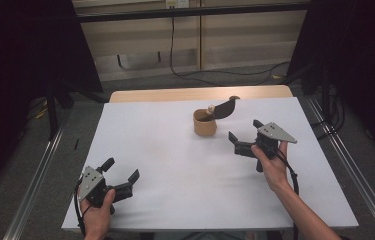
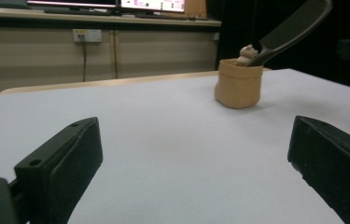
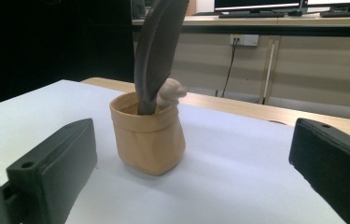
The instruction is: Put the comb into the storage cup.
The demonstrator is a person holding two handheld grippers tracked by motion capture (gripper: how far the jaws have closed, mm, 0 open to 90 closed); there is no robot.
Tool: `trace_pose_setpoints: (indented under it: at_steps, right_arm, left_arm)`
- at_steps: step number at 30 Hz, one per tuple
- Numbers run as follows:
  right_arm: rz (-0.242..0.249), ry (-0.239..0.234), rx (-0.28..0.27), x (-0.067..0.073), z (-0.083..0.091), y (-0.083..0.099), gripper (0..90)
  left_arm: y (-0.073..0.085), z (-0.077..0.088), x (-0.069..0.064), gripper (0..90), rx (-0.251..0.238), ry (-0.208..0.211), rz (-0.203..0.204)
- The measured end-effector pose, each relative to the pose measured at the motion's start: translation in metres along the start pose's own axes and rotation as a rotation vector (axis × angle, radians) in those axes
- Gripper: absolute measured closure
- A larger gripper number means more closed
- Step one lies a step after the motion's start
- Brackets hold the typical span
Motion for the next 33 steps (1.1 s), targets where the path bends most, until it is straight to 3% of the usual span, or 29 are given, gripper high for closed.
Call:
trace_pose_setpoints:
  at_steps: [10, 17, 26, 33]
  right_arm:
    - [0.017, 0.003, -0.040, 0.000, 0.019, 0.001, 0.1]
    - [0.027, -0.002, -0.048, 0.002, 0.033, 0.003, 0.1]
    - [0.020, 0.013, -0.059, -0.004, 0.049, 0.002, 0.1]
    - [0.014, 0.033, -0.070, -0.010, 0.063, 0.003, 0.0]
  left_arm:
    - [-0.002, 0.001, 0.001, 3.0, -0.013, 0.007, 0.030]
    - [-0.001, 0.001, 0.000, 2.9, -0.004, 0.007, 0.023]
    - [-0.002, 0.002, 0.002, 1.9, -0.006, -0.009, 0.024]
    - [-0.004, 0.004, -0.002, 1.8, -0.012, 0.001, 0.025]
Point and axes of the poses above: each handheld gripper's, and its own axes: z roughly backward along the jaws, y roughly out of its underside, x roughly to its left, the point moved 10 cm from there along -z, roughly forward along the jaws, and after that the axes turned 10 degrees about -z, right-handed, at the moved point
